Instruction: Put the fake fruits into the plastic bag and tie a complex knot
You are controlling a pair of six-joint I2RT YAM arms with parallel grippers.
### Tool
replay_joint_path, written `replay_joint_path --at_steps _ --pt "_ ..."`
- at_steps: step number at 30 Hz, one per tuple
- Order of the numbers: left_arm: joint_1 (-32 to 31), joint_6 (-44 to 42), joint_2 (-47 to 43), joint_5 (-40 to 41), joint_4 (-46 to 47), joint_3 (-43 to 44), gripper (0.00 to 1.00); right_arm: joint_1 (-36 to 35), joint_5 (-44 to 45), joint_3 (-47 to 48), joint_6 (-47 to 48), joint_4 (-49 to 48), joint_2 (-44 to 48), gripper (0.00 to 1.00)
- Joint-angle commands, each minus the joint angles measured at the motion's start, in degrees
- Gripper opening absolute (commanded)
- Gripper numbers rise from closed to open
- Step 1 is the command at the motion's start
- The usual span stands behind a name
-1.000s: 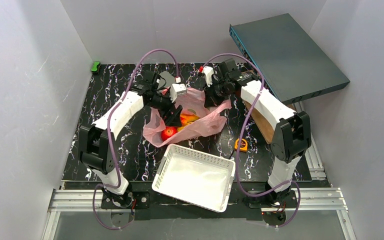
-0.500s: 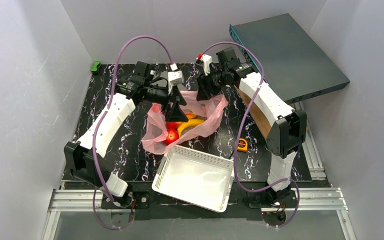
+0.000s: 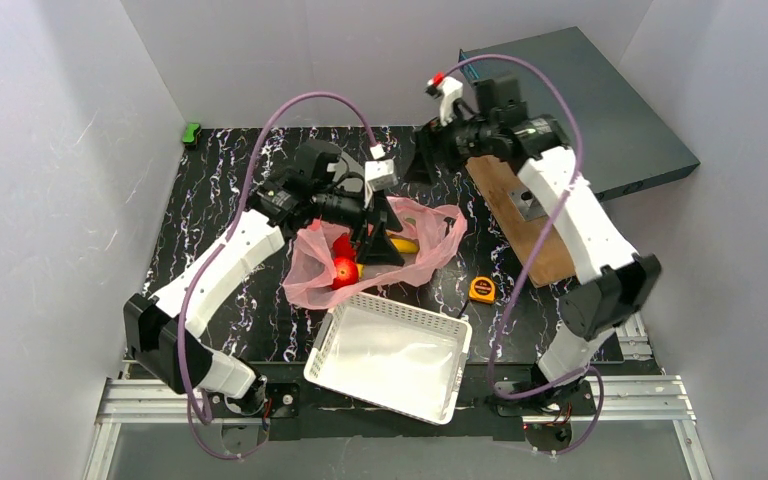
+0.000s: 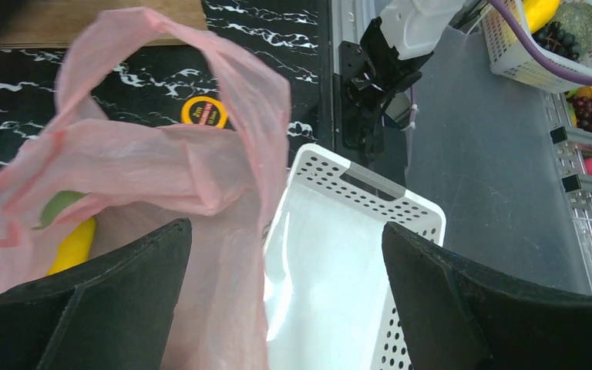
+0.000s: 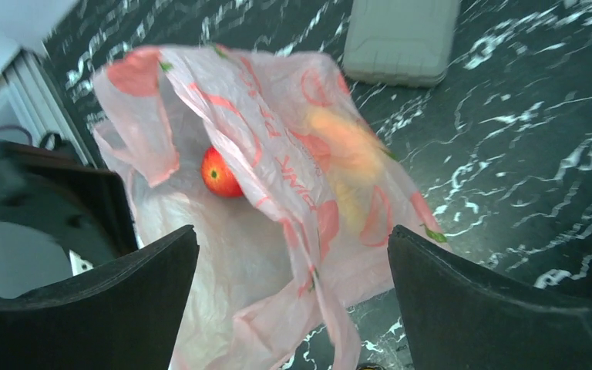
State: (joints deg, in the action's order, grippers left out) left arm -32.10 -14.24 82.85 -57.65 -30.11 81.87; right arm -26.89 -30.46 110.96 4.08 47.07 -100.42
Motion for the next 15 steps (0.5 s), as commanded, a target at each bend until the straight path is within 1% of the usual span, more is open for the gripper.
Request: replay_joint_path --at_steps 1,6,9,13,15 --pt "-3.62 5.25 -4.93 2.75 7.0 -3.61 0.91 2.05 2.39 -0.39 -3.37 -2.7 11.02 0.98" --pt "-7.62 7.39 -3.84 10.94 8.58 -2.7 0.89 2.29 11.22 -9.98 -1.55 -8.1 23.15 0.98" --pt "-9.67 9.48 -1.82 16.35 10.67 -1.41 0.89 2.29 14.79 -17.0 -0.77 -10.17 30.22 0.98" --pt "-10.55 13.43 3.13 18.7 11.51 2.58 0.89 2.29 16.93 -23.25 0.09 -9.8 37.5 0.98" --pt "-11.3 13.77 5.52 19.1 11.65 4.46 0.89 2.26 17.36 -25.96 1.24 -10.13 41.05 0.98"
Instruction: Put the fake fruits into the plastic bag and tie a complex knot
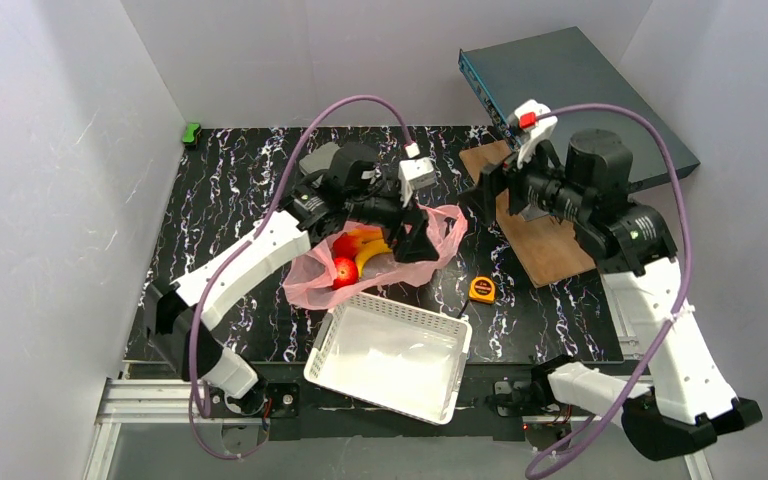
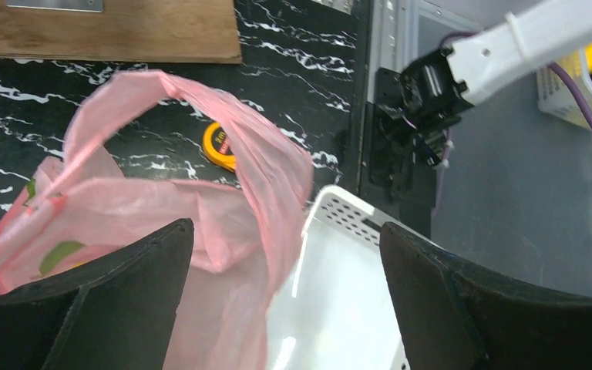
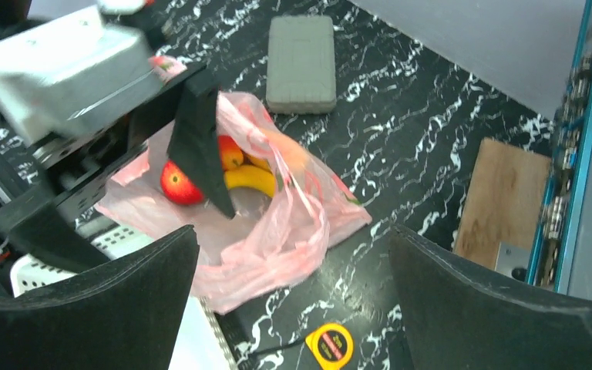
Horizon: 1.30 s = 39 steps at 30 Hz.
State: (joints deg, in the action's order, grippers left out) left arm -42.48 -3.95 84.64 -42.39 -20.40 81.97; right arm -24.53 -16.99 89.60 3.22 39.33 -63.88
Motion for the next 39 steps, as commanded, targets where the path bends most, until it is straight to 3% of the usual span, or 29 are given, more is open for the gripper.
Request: replay_joint_path --at_steps 1,7,14,18,22,24,29,33,39 --pt "-1.2 4.95 4.97 4.37 2.4 5.19 0.88 -0.08 4.11 -5.6 2.36 -2.04 5.81 0.98" --pt "-1.94 12.28 12.29 5.88 2.3 12.03 0.78 0.38 1.49 -12.26 2.37 3.51 14.42 0.98" --pt "-3.37 15.66 18.83 4.07 1.75 16.65 0.73 2.28 2.08 -17.76 3.99 6.4 21.04 0.98" --pt "-3.38 16.37 20.07 1.02 2.25 18.58 0.5 2.58 1.89 -20.3 4.92 5.83 22.91 0.98" --pt "-3.14 14.71 16.79 -3.07 7.49 17.72 0.17 2.56 0.2 -22.6 5.18 4.23 24.9 0.98" --pt "-2.4 13.98 13.61 -7.81 11.61 15.72 0.09 2.56 -1.73 -23.45 5.48 2.85 25.36 0.98" --pt "-0.76 9.61 6.3 -18.15 14.45 11.72 0.03 2.48 -9.73 -25.26 6.87 -4.49 24.17 0.98" --pt "0.48 7.05 3.53 -21.22 11.33 11.64 0.0 2.07 -16.8 -24.74 6.15 -12.18 21.26 0.98" --pt "2.11 8.34 1.51 -23.61 12.22 11.98 0.0 -1.08 -17.9 -26.08 5.43 -23.62 18.24 0.98"
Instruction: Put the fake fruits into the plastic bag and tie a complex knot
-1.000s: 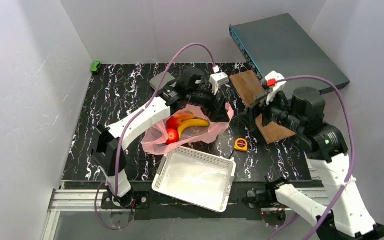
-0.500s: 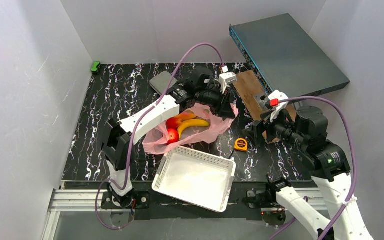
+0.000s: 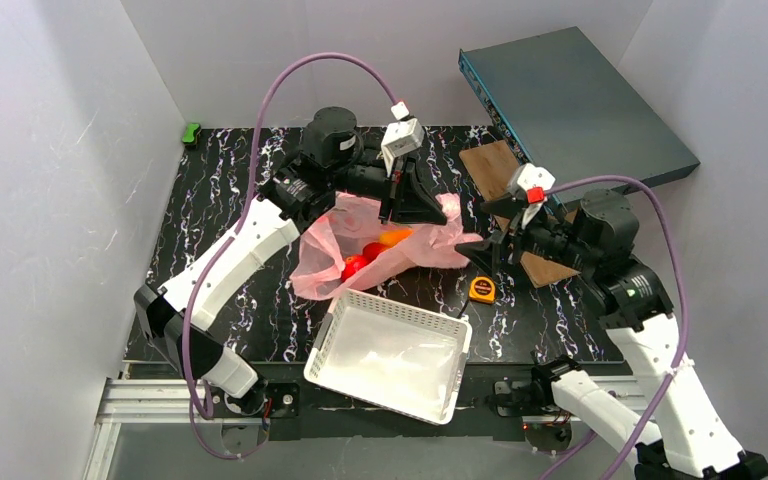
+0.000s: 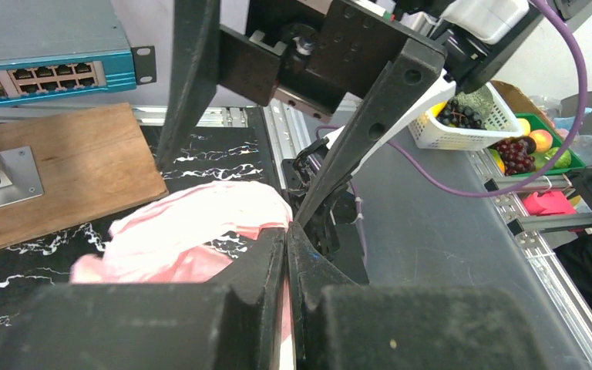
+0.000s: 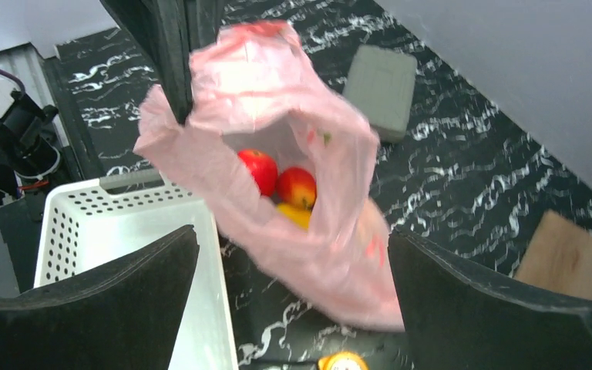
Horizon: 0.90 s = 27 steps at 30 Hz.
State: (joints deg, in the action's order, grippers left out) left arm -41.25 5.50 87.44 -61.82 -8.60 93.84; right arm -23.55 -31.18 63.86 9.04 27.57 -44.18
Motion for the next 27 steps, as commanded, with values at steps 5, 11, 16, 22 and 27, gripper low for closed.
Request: replay_joint_path --at_steps 5,11,16,22,27 --pt "1.44 -0.87 -1.62 -1.1 -0.42 0.31 0.0 -7.61 -4.65 0.33 -0.73 -16.06 -3.97 0.98" --pt "1.49 -0.58 -1.6 -0.48 0.75 -0.08 0.0 -14.03 -0.73 -1.78 1.23 -18.42 -4.53 0.98" --pt "1.78 -2.11 -3.46 -1.64 1.3 -1.8 0.0 -14.15 5.08 -1.22 0.16 -19.04 -4.82 0.98" --pt "2.42 -3.12 -5.07 -0.13 0.94 -2.8 0.0 -14.07 11.84 3.3 1.49 -8.46 -1.93 0.98" --pt "2.41 -3.81 -4.7 0.09 0.98 -2.76 0.0 -13.97 8.33 7.87 3.46 -4.58 -2.32 0.98"
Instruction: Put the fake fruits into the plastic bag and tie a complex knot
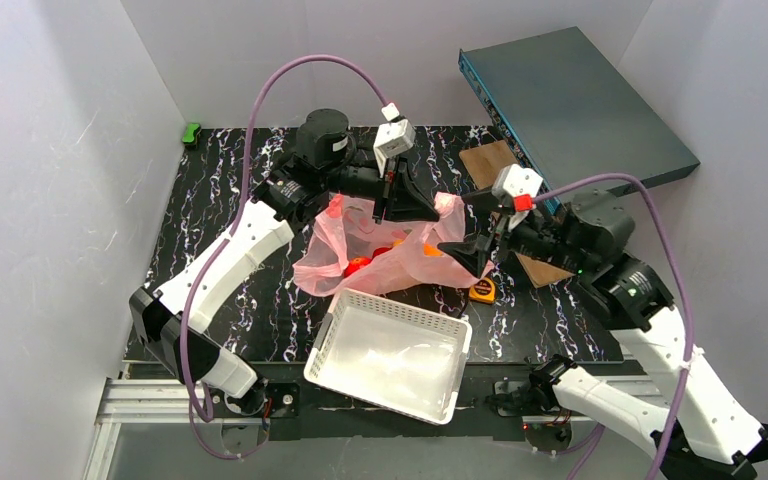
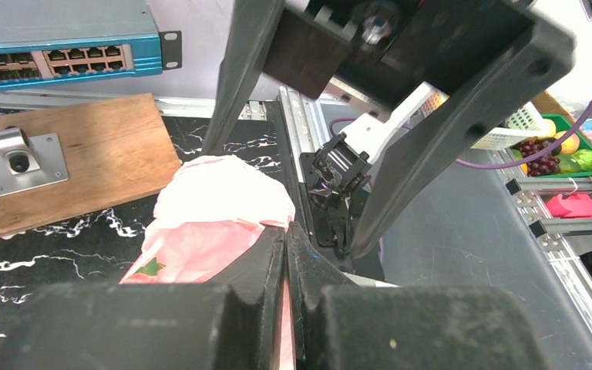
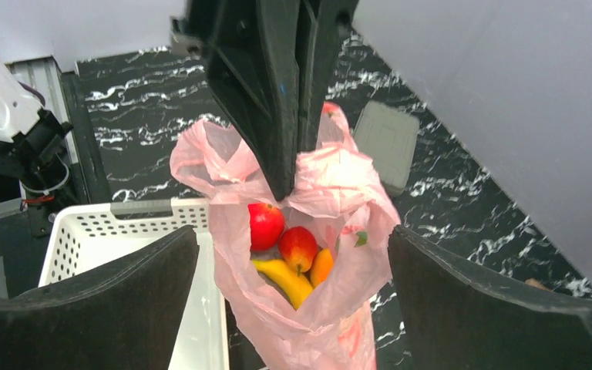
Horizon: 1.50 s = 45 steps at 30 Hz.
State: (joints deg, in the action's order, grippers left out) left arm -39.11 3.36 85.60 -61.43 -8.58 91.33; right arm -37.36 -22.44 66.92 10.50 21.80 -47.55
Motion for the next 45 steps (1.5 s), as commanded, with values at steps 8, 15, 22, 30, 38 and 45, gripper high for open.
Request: replay_joint_path --at_steps 8,15,22,30,38,45 --pt "0.26 -1.6 -2.69 0.5 1.71 -0.43 0.0 -0.75 -6.43 5.11 -2.26 -8.81 -5.79 0.98" --pt "0.31 6.8 -3.51 2.18 12.05 -2.34 0.0 -0.95 -3.62 -5.34 -6.9 -19.66 -9.69 0.72" --pt "6.67 18.19 -6.52 7.64 14.13 -0.2 0.41 -0.87 1.72 -11.28 -7.48 -19.44 -8.96 0.07" --pt "17.99 -4.88 -16.34 21.0 -24.54 -1.85 0.74 -0.78 0.58 -11.99 -4.58 -18.59 -7.25 0.01" --pt "20.14 -24.22 -19.71 24.3 -43.98 -14.8 0.6 -0.78 -1.23 -12.9 -3.85 -17.85 -6.56 0.01" --pt "20.12 -52.99 -17.61 24.42 -42.18 -23.45 0.63 -0.78 -2.85 -12.8 -3.72 -16.01 -6.68 0.01"
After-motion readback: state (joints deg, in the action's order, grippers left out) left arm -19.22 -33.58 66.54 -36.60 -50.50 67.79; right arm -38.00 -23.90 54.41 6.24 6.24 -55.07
